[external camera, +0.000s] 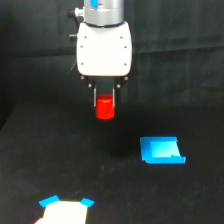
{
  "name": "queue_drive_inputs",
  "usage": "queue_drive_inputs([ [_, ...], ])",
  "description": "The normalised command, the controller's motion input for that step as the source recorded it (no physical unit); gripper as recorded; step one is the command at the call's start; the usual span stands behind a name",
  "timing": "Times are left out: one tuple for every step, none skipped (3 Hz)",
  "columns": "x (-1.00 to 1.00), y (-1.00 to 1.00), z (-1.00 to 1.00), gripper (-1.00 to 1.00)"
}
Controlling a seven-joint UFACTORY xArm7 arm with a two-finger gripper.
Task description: Pick up the red object from the table
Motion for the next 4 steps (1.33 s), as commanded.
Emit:
queue_drive_inputs([
  [-0.23,-0.08,-0.69,-0.92],
  [0.72,-0.14,0.06,-1.00],
  [-0.10,0.59,-0.41,-1.00],
  [-0.10,0.52,0.16,-0.86],
])
